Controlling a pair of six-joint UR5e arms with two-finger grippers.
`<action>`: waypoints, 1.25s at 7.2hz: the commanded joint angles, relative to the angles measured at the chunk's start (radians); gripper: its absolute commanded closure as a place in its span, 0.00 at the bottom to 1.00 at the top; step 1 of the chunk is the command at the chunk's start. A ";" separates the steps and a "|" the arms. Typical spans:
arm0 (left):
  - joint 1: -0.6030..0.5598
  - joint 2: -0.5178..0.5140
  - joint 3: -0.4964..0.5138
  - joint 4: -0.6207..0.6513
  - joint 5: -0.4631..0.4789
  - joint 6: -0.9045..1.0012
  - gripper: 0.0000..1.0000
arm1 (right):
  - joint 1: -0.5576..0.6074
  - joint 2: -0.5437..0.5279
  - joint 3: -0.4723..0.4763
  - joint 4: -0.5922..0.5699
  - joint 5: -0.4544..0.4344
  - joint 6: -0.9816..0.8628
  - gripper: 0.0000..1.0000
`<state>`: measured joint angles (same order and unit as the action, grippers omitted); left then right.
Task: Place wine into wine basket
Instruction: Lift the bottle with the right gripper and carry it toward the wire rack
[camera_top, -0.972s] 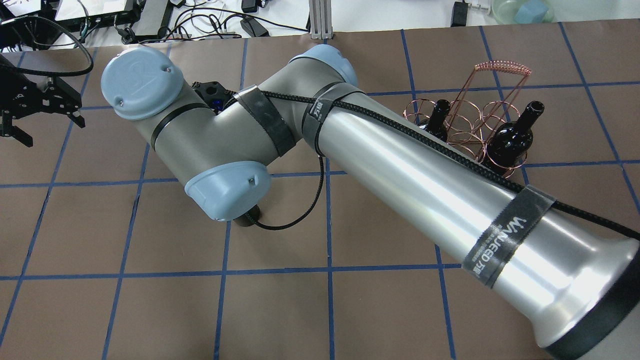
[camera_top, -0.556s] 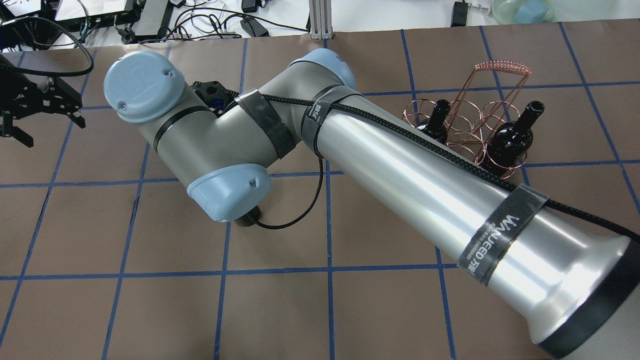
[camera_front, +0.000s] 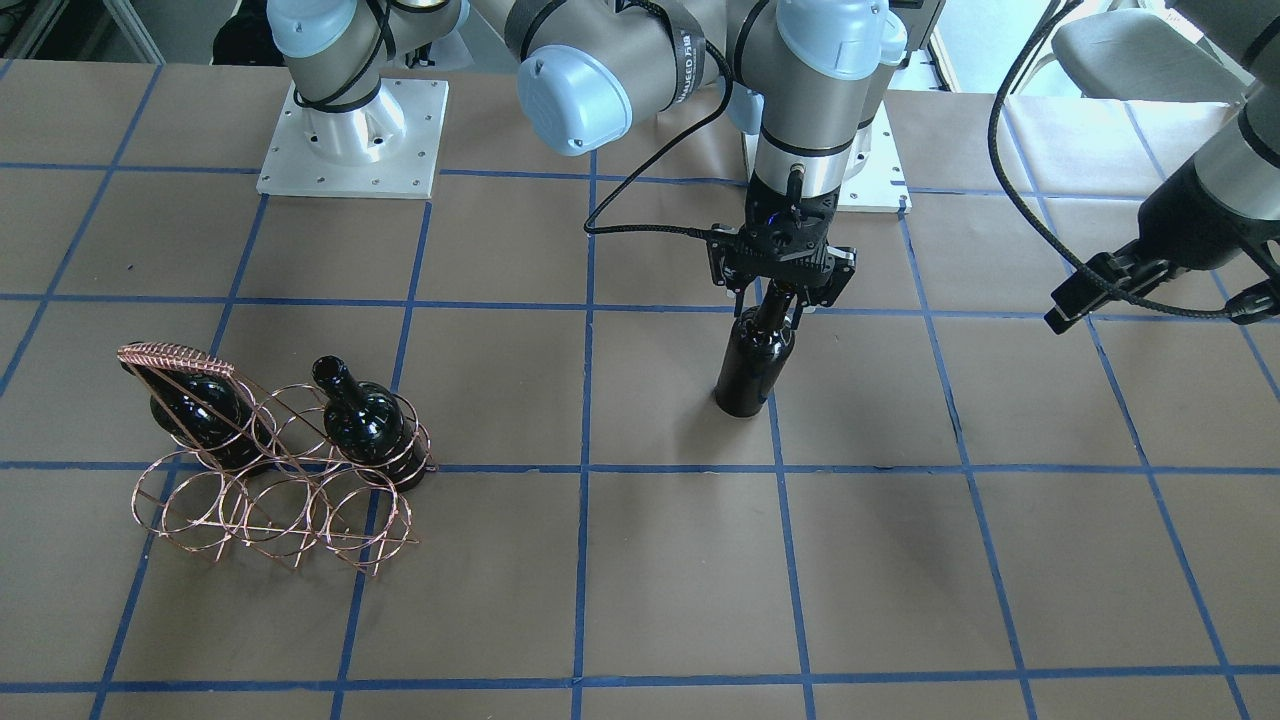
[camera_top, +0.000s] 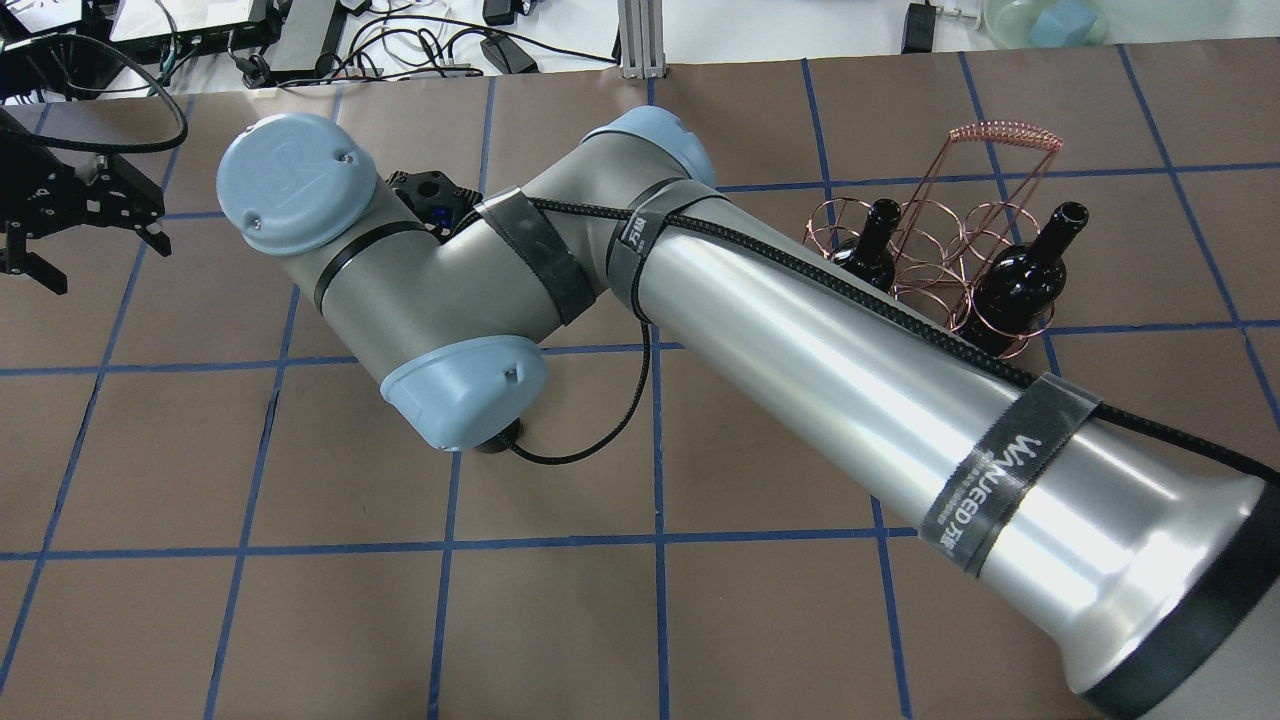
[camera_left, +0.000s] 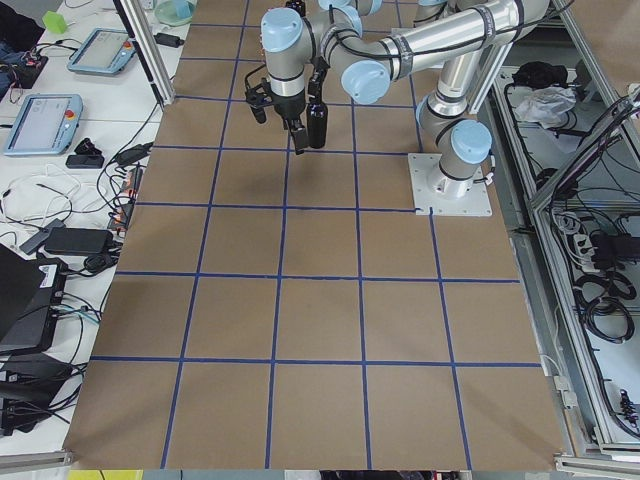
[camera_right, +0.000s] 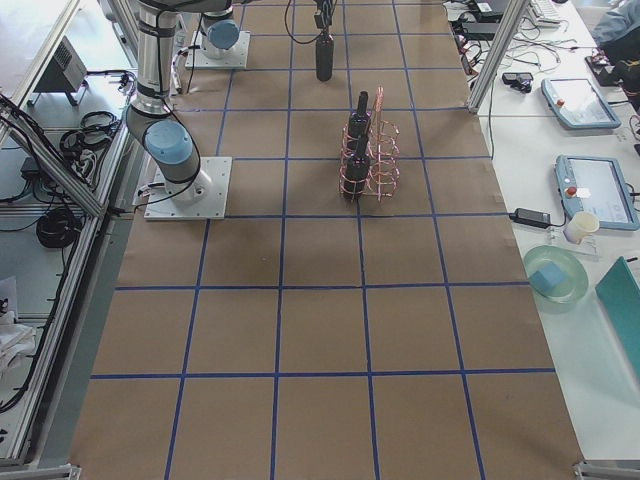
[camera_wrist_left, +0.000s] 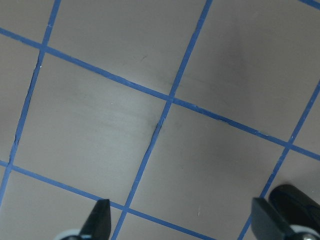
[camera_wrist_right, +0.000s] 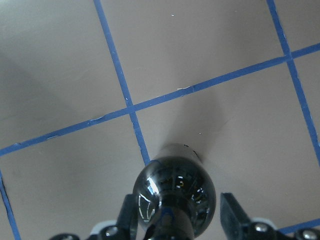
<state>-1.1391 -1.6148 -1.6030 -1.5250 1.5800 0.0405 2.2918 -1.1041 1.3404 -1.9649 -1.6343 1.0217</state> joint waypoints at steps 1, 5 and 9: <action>0.001 -0.002 0.000 0.000 0.000 -0.001 0.00 | 0.000 0.001 0.000 0.000 0.001 0.005 0.41; 0.001 -0.004 0.000 -0.001 0.002 0.001 0.00 | 0.000 0.001 0.000 0.000 0.013 0.012 0.69; -0.001 -0.005 0.000 0.002 0.000 -0.001 0.00 | -0.005 -0.034 -0.006 0.001 0.074 0.009 0.96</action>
<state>-1.1395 -1.6193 -1.6030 -1.5235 1.5798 0.0399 2.2905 -1.1168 1.3382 -1.9650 -1.5749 1.0333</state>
